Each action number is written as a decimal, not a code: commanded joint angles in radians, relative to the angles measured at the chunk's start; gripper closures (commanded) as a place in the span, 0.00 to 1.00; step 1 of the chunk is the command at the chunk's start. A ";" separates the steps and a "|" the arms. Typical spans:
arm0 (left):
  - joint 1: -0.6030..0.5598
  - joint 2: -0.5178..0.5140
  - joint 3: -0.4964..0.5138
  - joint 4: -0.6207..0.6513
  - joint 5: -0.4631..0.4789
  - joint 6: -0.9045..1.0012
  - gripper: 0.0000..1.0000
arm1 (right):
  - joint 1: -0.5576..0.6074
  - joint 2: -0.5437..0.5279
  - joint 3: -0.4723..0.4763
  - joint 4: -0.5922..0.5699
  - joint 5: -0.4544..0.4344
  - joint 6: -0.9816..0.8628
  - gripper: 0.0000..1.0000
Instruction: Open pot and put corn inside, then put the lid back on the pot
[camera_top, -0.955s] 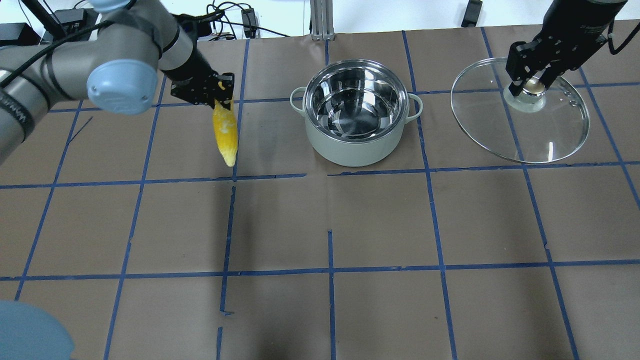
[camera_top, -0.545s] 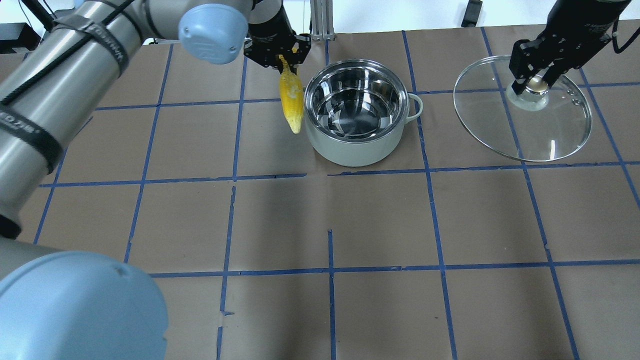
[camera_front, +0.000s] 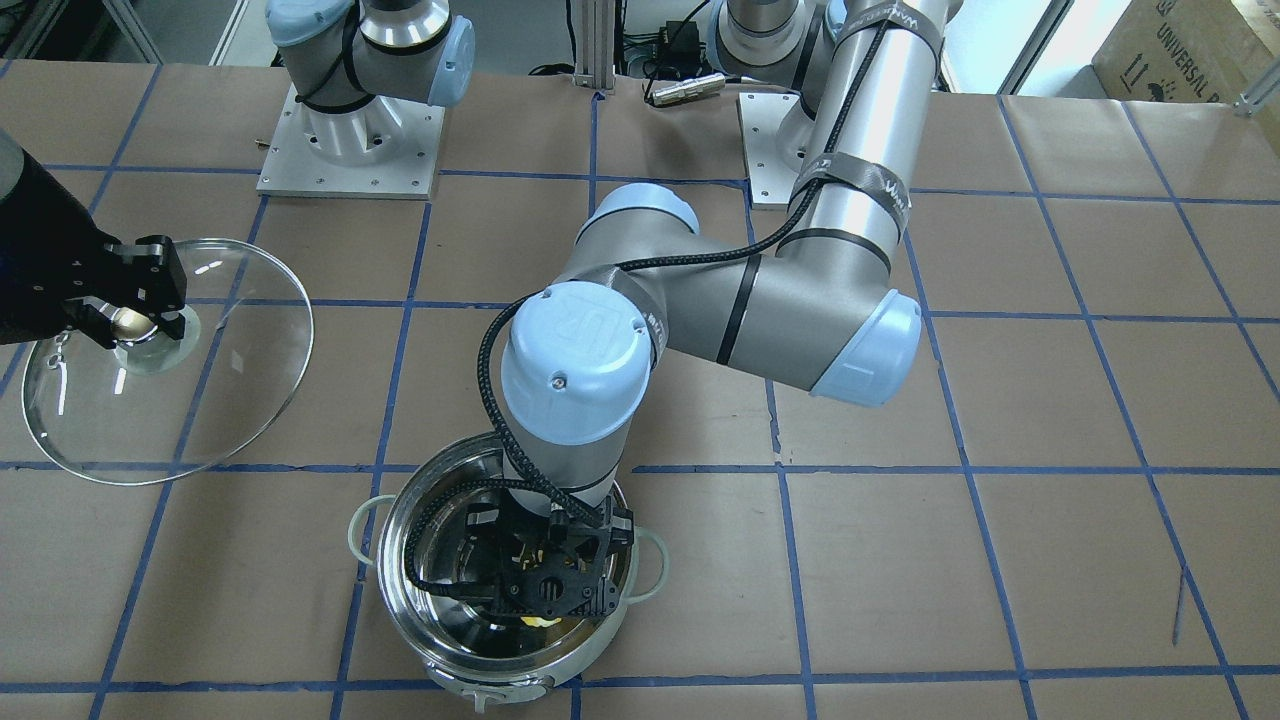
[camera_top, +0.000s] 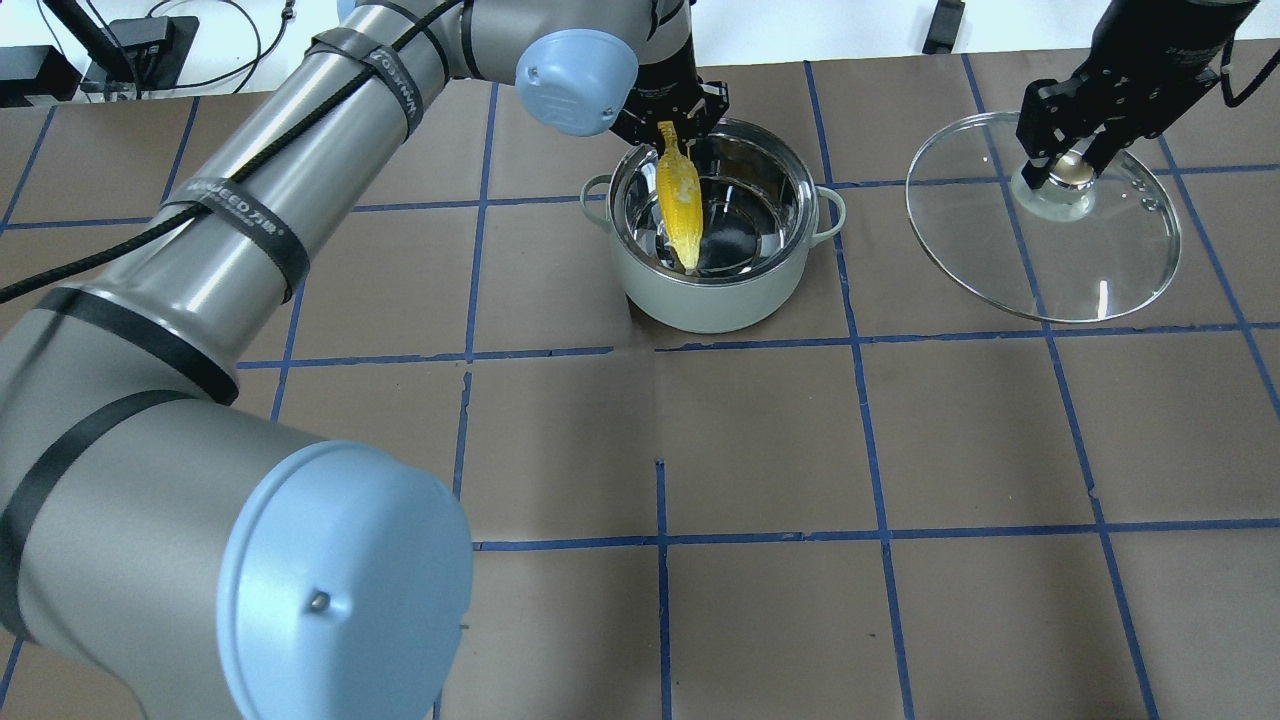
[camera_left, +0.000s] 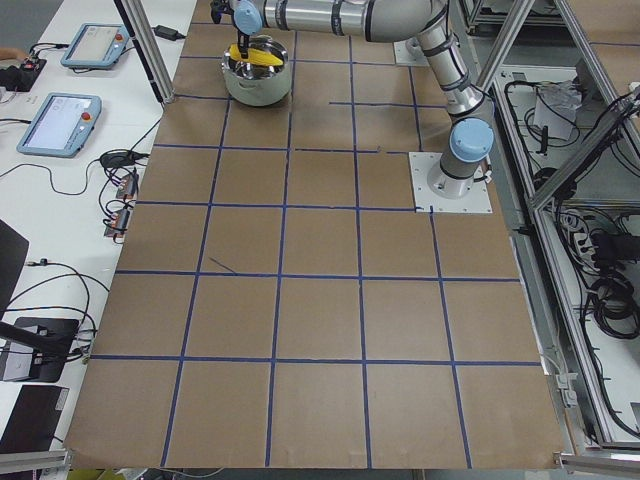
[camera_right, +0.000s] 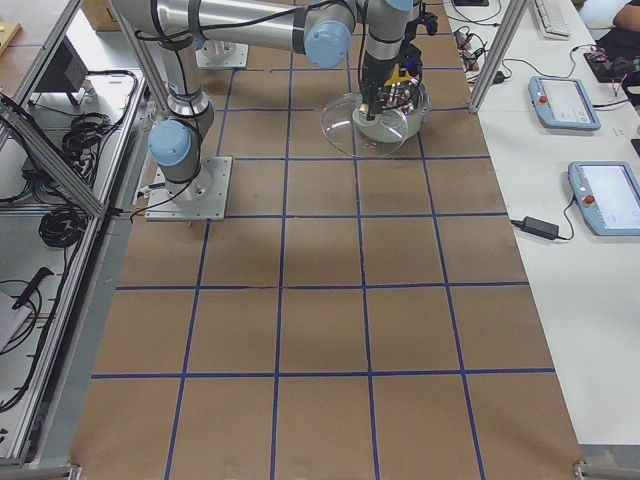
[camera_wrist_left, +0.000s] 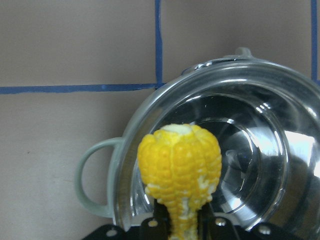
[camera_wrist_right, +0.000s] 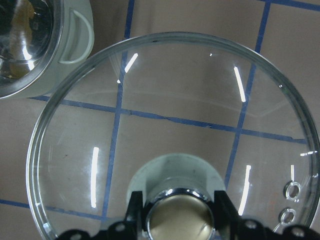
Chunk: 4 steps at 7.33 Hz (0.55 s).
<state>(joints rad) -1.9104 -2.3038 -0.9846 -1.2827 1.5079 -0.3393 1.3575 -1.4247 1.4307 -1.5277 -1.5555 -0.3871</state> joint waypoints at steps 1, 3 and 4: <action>0.002 -0.029 0.006 0.002 0.002 0.012 0.00 | 0.000 0.003 -0.003 0.000 0.000 -0.002 0.65; 0.025 -0.011 0.006 -0.013 0.003 0.019 0.00 | 0.000 0.003 0.001 0.000 0.000 0.001 0.65; 0.043 0.012 0.004 -0.017 0.002 0.020 0.00 | 0.000 0.004 0.002 -0.002 0.002 0.001 0.65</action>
<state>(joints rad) -1.8868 -2.3153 -0.9786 -1.2924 1.5100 -0.3217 1.3576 -1.4218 1.4317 -1.5282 -1.5555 -0.3881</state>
